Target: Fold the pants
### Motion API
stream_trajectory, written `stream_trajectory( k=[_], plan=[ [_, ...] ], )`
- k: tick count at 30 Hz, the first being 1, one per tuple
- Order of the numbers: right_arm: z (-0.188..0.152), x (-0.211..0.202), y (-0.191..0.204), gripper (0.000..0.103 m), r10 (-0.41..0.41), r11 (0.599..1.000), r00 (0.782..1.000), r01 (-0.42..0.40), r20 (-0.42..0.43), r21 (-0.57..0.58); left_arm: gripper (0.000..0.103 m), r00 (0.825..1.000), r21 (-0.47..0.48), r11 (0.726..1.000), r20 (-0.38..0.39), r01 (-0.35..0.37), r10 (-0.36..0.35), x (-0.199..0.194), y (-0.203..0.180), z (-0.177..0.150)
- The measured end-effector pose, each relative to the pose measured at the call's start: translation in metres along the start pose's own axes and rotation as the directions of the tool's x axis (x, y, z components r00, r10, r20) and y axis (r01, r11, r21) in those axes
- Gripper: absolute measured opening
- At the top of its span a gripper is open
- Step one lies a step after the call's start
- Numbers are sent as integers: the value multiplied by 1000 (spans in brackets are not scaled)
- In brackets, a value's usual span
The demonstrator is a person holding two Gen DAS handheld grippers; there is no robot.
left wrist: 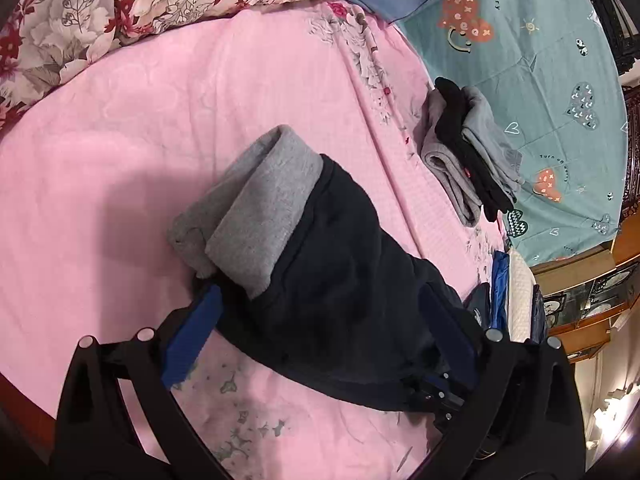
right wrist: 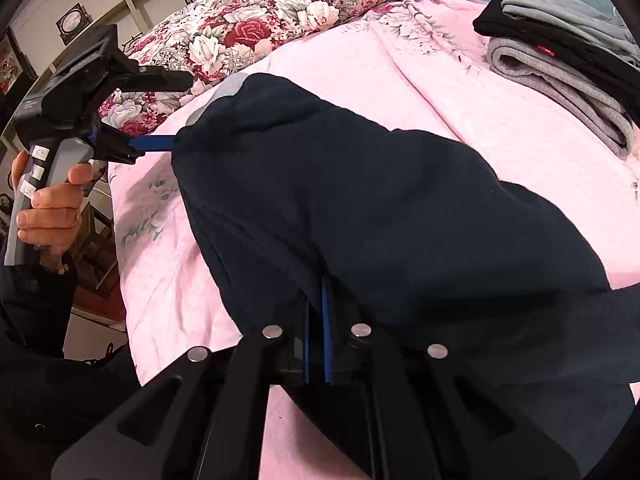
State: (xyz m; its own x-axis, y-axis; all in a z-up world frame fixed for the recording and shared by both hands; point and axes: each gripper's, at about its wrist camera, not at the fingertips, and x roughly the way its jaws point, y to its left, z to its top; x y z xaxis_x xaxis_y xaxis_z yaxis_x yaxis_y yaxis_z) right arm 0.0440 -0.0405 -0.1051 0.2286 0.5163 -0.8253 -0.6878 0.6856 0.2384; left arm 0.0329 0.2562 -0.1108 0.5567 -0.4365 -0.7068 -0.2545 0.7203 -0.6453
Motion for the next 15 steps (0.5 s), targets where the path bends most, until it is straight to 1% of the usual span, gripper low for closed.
stream_trajectory(
  k=[1,2,3,4,5,6,7,8,10,12,13,15],
  plan=[
    [0,0,1,5,-4,1000,1000,4,3,-6,97,1000,-3,1000,0,-7,7,2,0,1],
    [0,-1,3,5,-8,1000,1000,8,9,-16,89,1000,-8,1000,0,-12,12,4,0,3],
    [0,-1,4,6,-10,1000,1000,10,12,-24,70,1000,-8,1000,0,-19,19,5,1,4],
    [0,-2,4,6,-11,1000,1000,11,15,-29,54,999,-8,999,1,-38,38,7,2,6],
    [1,-2,5,6,-12,999,1000,13,16,-33,22,999,-7,999,-1,-43,43,10,2,8],
    [2,-4,6,6,-15,999,1000,16,18,-36,13,1000,-7,1000,-21,-18,18,14,5,11],
    [2,-7,8,6,-15,999,1000,16,22,-41,13,1000,-19,1000,-19,-6,6,14,8,13],
    [4,-13,13,7,-15,998,999,17,32,-58,13,1000,-41,999,4,-3,3,10,13,14],
    [6,-20,21,7,-12,997,999,15,39,-81,13,999,-36,999,26,24,-23,0,18,13],
    [6,-22,25,7,14,997,999,-12,28,-81,13,999,-19,999,38,34,-33,-10,21,11],
    [6,-20,26,6,18,996,1000,-17,15,-85,13,999,-15,999,35,37,-36,-13,23,10],
    [2,-2,28,7,-12,996,999,9,-33,-86,14,1000,-6,1000,5,13,-13,-7,28,9]
  ],
)
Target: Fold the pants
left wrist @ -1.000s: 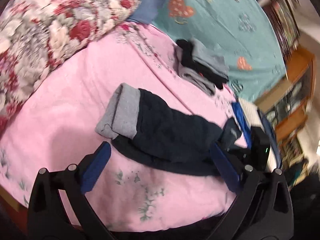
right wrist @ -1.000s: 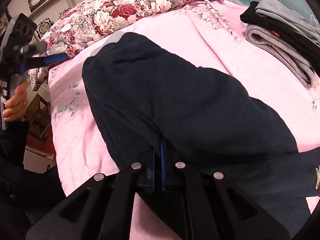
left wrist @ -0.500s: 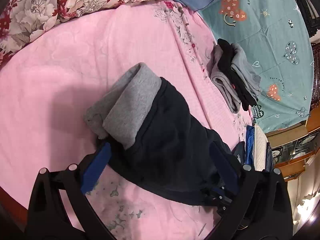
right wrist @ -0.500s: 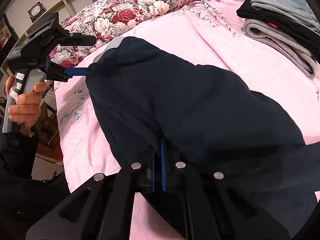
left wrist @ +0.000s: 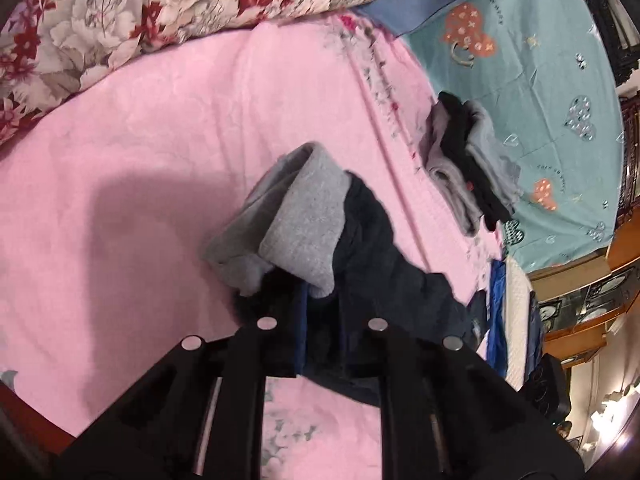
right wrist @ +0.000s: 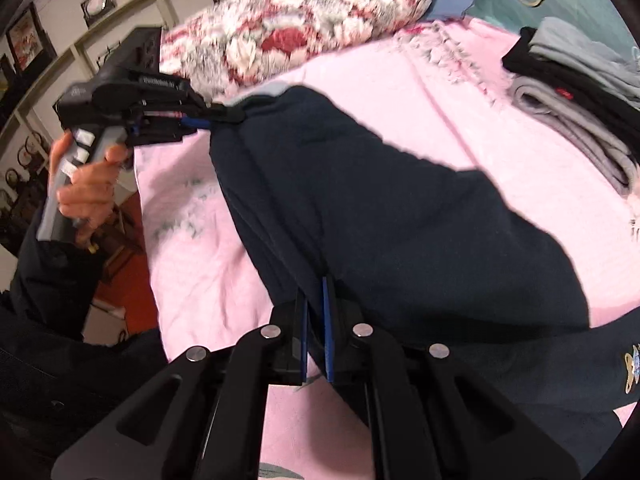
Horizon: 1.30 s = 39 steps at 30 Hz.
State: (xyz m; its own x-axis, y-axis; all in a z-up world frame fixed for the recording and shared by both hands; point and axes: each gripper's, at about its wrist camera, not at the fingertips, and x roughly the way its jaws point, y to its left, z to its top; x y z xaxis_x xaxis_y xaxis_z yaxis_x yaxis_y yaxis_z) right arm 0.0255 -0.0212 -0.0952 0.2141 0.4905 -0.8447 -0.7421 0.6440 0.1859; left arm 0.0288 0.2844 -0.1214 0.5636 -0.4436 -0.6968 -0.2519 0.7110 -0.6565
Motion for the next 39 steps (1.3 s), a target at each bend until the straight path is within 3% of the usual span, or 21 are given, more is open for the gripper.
stream_trajectory(
  k=[3,4,5,6,8,10,12,13,16,18,19,21,22,23,24,25,27,29,31,33,39],
  plan=[
    [0,6,3,17,-3,1000,1000,4,-25,4,21,998,7,999,-43,-36,36,18,9,-2],
    [1,3,6,33,3,1000,999,-3,-37,0,22,999,19,999,-32,-30,30,16,9,-4],
    [3,-7,10,45,16,1000,999,-16,-28,-1,33,999,32,999,-27,-27,28,12,7,-5],
    [7,-18,13,46,27,1000,1000,-27,2,1,44,1000,53,998,-16,-22,23,6,4,-6],
    [16,-36,16,46,62,998,997,-63,52,20,51,999,92,995,16,-31,29,-7,-4,-10],
    [27,-43,14,46,68,995,993,-73,95,61,61,989,137,982,95,-127,115,-25,-16,-16],
    [33,-32,14,25,56,996,995,-62,84,62,61,973,186,963,163,-195,165,-39,-32,-20],
    [35,-20,14,10,59,996,997,-63,56,71,61,972,209,959,174,-194,159,-43,-41,-21],
    [34,13,13,8,58,993,998,-56,-16,105,62,979,268,950,167,-160,118,-42,-65,-22],
    [29,31,11,9,55,992,996,-46,-75,121,61,983,299,943,151,-144,102,-31,-77,-21],
    [29,29,10,9,60,990,996,-51,-62,134,60,987,312,941,134,-131,93,-20,-82,-20],
    [30,14,0,16,82,981,993,-66,-84,183,42,994,325,940,78,-99,78,4,-87,-18],
    [32,1,-8,24,87,976,994,-71,-66,206,36,996,325,942,43,-85,76,16,-86,-19],
    [33,-25,-26,43,55,967,998,-48,-21,249,19,997,323,943,15,-79,78,26,-85,-21],
    [32,-41,-38,52,17,960,1000,-17,2,280,12,995,320,943,-24,-88,101,41,-81,-21],
    [29,-66,-66,61,-58,936,998,45,27,349,12,992,320,942,-41,-99,118,51,-77,-23],
    [20,-95,-119,61,-171,864,985,150,1,481,12,986,329,936,-65,-124,153,65,-69,-27],
    [4,-115,-190,62,-292,716,950,293,-109,634,12,988,343,933,-66,-107,137,71,-65,-29],
    [-12,-123,-244,62,-343,581,917,377,-203,722,12,990,357,928,-57,-101,130,71,-66,-31],
    [-29,-122,-296,62,-330,468,901,416,-282,779,12,991,373,923,-43,-100,124,72,-66,-32],
    [-36,-100,-364,61,-287,307,889,438,-357,845,12,995,397,914,-30,-76,96,71,-66,-32]
  ],
)
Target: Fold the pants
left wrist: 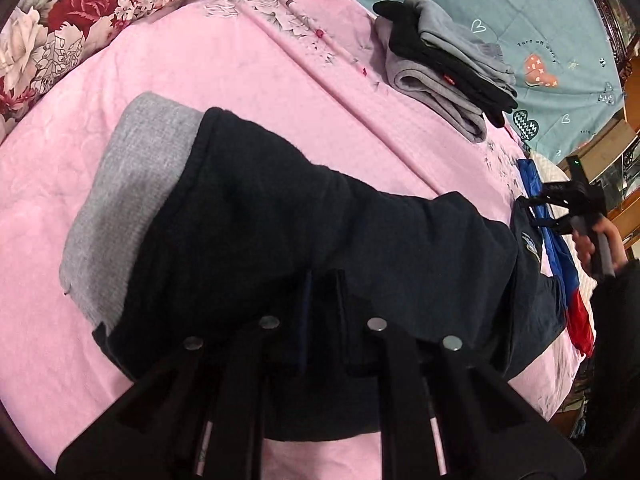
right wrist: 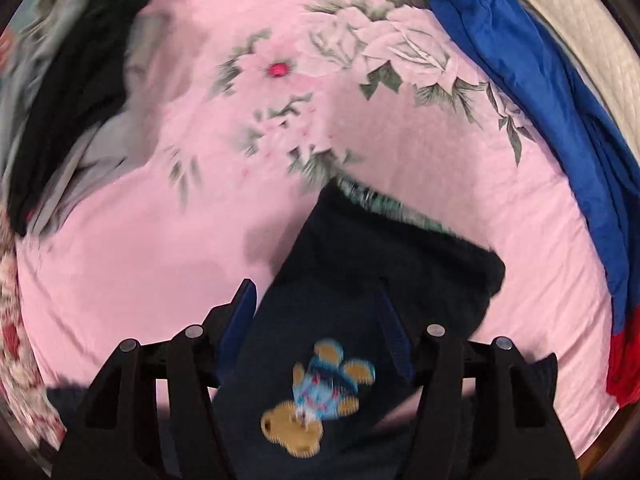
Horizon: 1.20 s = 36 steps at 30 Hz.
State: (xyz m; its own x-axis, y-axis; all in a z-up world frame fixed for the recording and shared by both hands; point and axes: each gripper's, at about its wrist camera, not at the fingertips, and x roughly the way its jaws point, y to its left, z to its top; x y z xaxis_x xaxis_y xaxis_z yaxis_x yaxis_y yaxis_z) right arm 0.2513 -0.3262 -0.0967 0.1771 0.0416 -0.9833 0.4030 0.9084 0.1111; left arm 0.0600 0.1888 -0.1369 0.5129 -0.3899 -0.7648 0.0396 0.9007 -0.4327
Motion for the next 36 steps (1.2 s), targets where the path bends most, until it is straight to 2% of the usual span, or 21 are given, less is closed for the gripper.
stream_trajectory(
  k=[3,6,7,8,9,10,11,15,19,22,23,26,30,31,33,35,36],
  plan=[
    [12,11,-2,61,-35,999,999,35,-18,38,12,1000,2,1000,3,8,-8,0,2,0],
    [6,16,1,60,-97,995,995,97,-7,13,12,1000,4,1000,0,10,-10,1,2,0],
    [2,14,2,53,-120,993,993,120,13,0,12,1000,1,1000,-1,16,-16,0,3,0],
    [-2,13,4,38,-123,992,992,123,21,0,12,1000,0,1000,-2,19,-19,0,3,1],
    [-4,11,3,28,-121,993,992,121,26,-2,12,1000,-4,1000,-5,26,-26,1,4,1],
    [-7,8,-4,12,-107,994,994,107,26,6,12,1000,-8,1000,-6,30,-30,1,5,2],
    [-13,5,-6,9,-90,996,996,89,29,16,12,999,-11,999,-7,35,-35,1,5,2],
    [-41,-39,-39,8,17,1000,994,-17,111,4,12,999,-8,999,-8,35,-35,1,5,2],
    [-94,-107,-102,8,131,990,965,-139,228,18,12,999,-10,999,-10,31,-31,1,5,3],
    [-133,-132,-154,8,184,977,945,-207,271,59,12,999,-5,999,-16,33,-33,1,5,3],
    [-139,-127,-162,8,197,972,942,-225,271,75,12,999,-3,999,-19,35,-35,1,6,3],
    [-187,-100,-202,8,239,949,937,-281,256,142,12,999,4,999,-29,33,-33,2,5,5],
    [-220,-49,-222,9,255,944,948,-287,191,161,12,999,14,1000,-40,5,-4,3,0,6],
    [-227,-43,-227,9,276,938,941,-309,196,160,12,999,17,1000,-45,-6,7,3,-1,6],
    [-234,-51,-232,16,292,938,936,-321,197,131,12,998,28,999,-52,-24,25,4,-4,7],
    [-238,-71,-233,42,224,962,950,-251,220,104,12,998,27,999,-57,-37,39,3,-5,8],
    [-237,-84,-232,42,190,974,948,-215,255,73,12,997,26,999,-57,-41,42,4,-5,8]
  ],
)
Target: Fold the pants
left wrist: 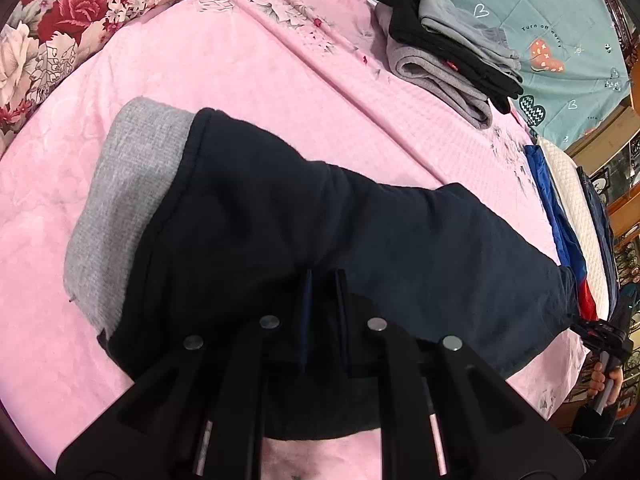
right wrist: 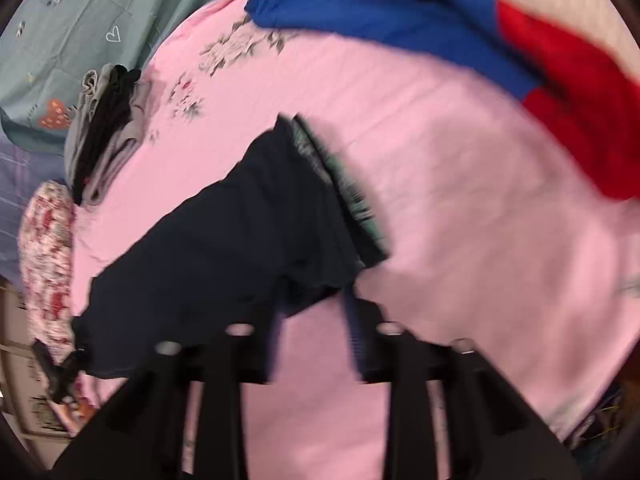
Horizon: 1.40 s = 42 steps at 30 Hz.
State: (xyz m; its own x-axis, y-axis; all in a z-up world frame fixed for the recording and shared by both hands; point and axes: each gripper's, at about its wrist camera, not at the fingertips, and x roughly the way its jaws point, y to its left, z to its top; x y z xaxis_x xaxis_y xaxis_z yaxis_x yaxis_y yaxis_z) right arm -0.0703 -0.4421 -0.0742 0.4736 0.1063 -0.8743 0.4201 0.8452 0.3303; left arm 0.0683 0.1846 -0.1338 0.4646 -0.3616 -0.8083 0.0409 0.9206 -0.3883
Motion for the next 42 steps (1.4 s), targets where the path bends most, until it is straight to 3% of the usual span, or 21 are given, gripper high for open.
stream_trajectory(
  k=[5,9,12,13,14,15,19,21,22,23,24,26,28,30,33,35,37,39,41,42],
  plan=[
    [44,-8,18,48,8,990,999,-4,31,-139,12,1000,-17,1000,9,-22,22,1,-2,-1],
    [75,42,21,48,11,977,996,-29,-86,-211,12,1000,-17,1000,20,-23,23,0,-2,-3],
    [79,79,16,48,39,973,980,-81,-194,-217,12,1000,-38,999,28,-5,6,-1,1,-5],
    [78,81,16,43,21,973,983,-61,-180,-222,12,1000,-48,999,31,0,2,-1,2,-5],
    [76,77,19,12,6,966,988,-46,-153,-255,12,999,-58,998,33,1,1,-2,3,-6],
    [77,71,22,9,38,964,989,-75,-144,-256,12,999,-69,998,38,3,0,-2,3,-6],
    [73,47,29,9,-22,964,998,4,-61,-267,12,999,-72,997,54,-6,10,-6,1,-11],
    [68,67,28,10,-83,958,992,53,-96,-283,12,998,-72,997,55,-7,10,-6,0,-11],
    [66,74,26,19,-104,954,989,71,-101,-290,12,999,-73,997,52,-6,10,-6,0,-11],
    [65,76,27,35,-140,947,987,111,-78,-303,12,999,-76,997,49,-6,10,-5,0,-11],
    [66,72,31,44,-192,934,980,164,-58,-319,12,999,-79,997,44,-7,10,-6,1,-10],
    [70,50,47,49,-286,887,957,280,40,-368,12,999,-72,997,43,-18,21,-13,-3,-11],
    [71,26,69,51,-294,860,947,322,131,-397,14,998,-42,999,51,-27,29,-25,-11,-13],
    [69,9,106,53,-175,867,975,220,140,-446,19,998,-3,1000,65,-2,2,-33,-22,-13],
    [51,22,178,56,17,829,1000,-18,-8,-560,31,998,62,997,51,40,-44,-30,-48,-9],
    [34,46,232,56,122,771,978,-200,-167,-604,31,996,90,992,23,85,-87,-19,-61,-8],
    [17,69,283,56,160,712,951,-296,-264,-637,31,992,110,987,-42,119,-115,5,-71,-9],
    [3,95,337,56,159,644,942,-327,-297,-691,31,988,113,985,-103,129,-118,23,-72,-16],
    [-4,122,383,56,145,593,937,-339,-317,-730,33,988,135,981,-78,139,-130,17,-71,-25],
    [-2,131,397,56,139,586,937,-338,-320,-736,33,987,147,978,-85,149,-138,12,-69,-30]
  ],
)
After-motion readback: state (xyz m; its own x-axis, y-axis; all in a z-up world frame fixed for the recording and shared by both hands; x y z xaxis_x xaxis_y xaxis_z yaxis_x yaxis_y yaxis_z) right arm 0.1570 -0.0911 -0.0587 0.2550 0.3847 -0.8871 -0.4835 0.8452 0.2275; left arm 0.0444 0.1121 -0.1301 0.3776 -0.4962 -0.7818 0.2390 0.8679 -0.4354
